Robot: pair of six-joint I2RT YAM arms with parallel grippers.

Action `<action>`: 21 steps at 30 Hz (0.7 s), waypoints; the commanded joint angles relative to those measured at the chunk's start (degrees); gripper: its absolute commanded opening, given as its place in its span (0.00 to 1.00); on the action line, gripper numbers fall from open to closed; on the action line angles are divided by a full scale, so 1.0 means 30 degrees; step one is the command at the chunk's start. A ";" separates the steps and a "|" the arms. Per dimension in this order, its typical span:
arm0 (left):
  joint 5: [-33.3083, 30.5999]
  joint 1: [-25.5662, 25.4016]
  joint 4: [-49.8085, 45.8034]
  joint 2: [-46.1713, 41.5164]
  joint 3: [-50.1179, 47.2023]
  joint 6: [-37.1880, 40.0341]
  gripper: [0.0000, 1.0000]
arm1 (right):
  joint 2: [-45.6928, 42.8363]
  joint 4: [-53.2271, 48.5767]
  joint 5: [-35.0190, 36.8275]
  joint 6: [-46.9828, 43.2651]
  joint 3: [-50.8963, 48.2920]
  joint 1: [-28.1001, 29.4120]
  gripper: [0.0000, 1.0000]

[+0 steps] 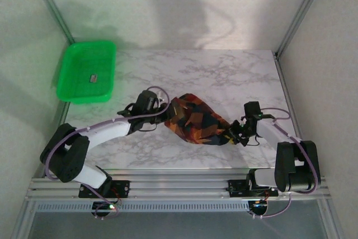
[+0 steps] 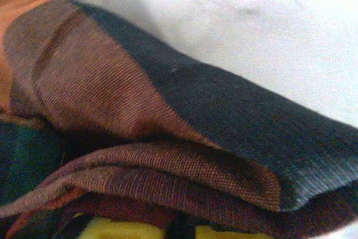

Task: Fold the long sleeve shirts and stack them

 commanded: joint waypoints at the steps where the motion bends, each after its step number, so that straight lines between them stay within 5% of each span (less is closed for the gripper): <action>1: -0.1611 -0.0961 -0.5284 -0.1361 0.2244 0.6665 0.17 | -0.0268 0.0706 0.0197 -0.2765 0.1255 -0.0090 0.10; 5: -0.2384 -0.1853 -0.6955 -0.2035 0.2582 0.9485 0.17 | -0.1889 0.0569 0.0793 -0.4600 0.1903 -0.0087 0.08; 11: -0.3390 -0.1873 -0.5166 -0.1244 0.0811 0.8708 0.21 | -0.2088 -0.2113 0.3698 -0.3823 -0.0101 -0.0154 0.12; 13: -0.3942 -0.1848 -0.4043 -0.1188 0.0355 0.7931 0.34 | -0.1751 -0.1759 0.4278 -0.2535 -0.0899 -0.0191 0.14; 16: -0.4020 -0.1513 -0.3244 -0.1825 0.0465 0.5799 0.73 | -0.0549 -0.3951 0.6507 -0.0825 -0.0228 -0.0458 0.40; 18: -0.3961 -0.1225 -0.2810 -0.2946 0.0161 0.4332 0.88 | -0.0498 -0.4632 0.7473 -0.0275 0.0097 -0.0595 0.60; 21: -0.3660 0.0010 -0.3510 -0.4273 -0.0343 0.2628 1.00 | -0.2162 -0.4686 0.6533 -0.0065 0.0760 -0.0683 0.67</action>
